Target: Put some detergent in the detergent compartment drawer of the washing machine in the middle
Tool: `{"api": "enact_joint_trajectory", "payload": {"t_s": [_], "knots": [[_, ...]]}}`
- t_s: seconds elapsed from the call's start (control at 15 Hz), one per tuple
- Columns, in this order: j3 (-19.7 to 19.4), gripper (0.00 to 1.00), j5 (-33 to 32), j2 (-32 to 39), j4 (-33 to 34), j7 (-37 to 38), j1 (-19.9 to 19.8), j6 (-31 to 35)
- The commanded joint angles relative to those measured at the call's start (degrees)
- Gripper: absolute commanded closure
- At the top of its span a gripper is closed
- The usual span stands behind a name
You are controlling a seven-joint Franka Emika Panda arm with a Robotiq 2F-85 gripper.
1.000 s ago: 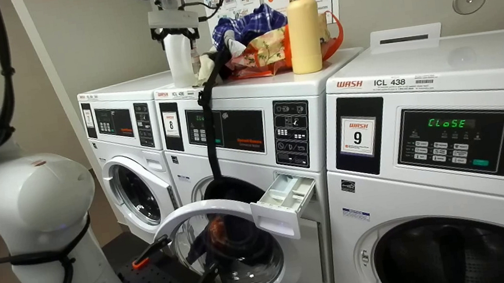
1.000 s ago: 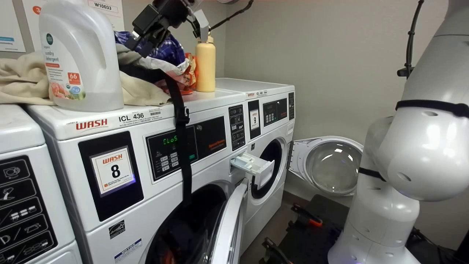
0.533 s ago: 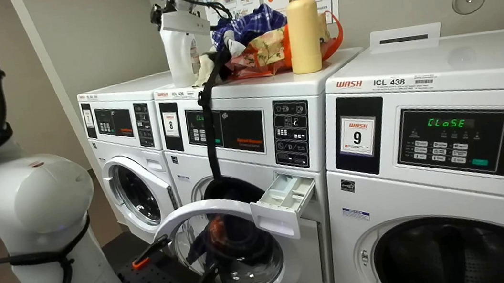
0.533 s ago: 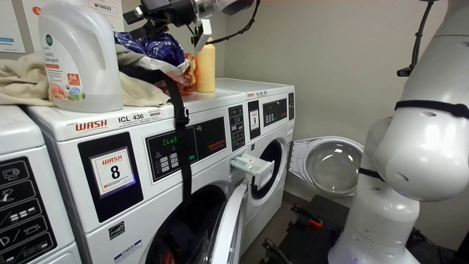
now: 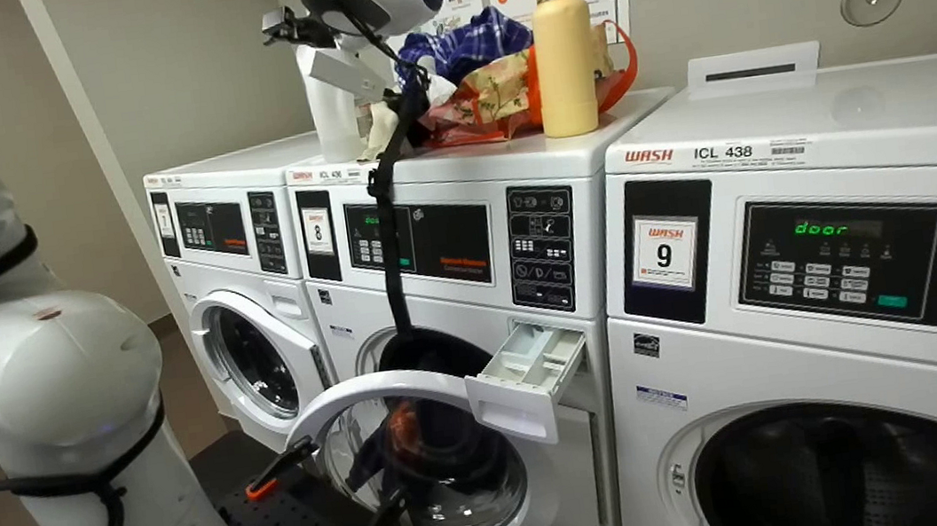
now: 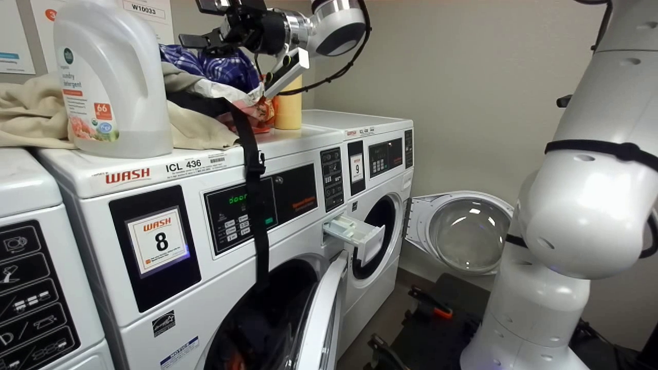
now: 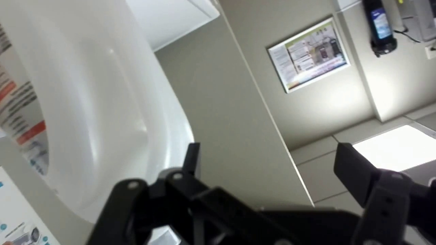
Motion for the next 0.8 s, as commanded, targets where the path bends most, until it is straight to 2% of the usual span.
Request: {"api": "enact_joint_trajectory", "payload": {"t_s": [0.0, 0.27, 0.73], "knots": [[1.1, 0.0, 1.8, 3.3, 0.5, -1.2, -2.2, -5.9], [2.4, 0.0, -0.7, 5.8, 2.3, -3.5, -2.6, -2.4], [3.5, 0.0, -0.6, 9.5, 5.4, -6.1, -2.2, -1.9]]}}
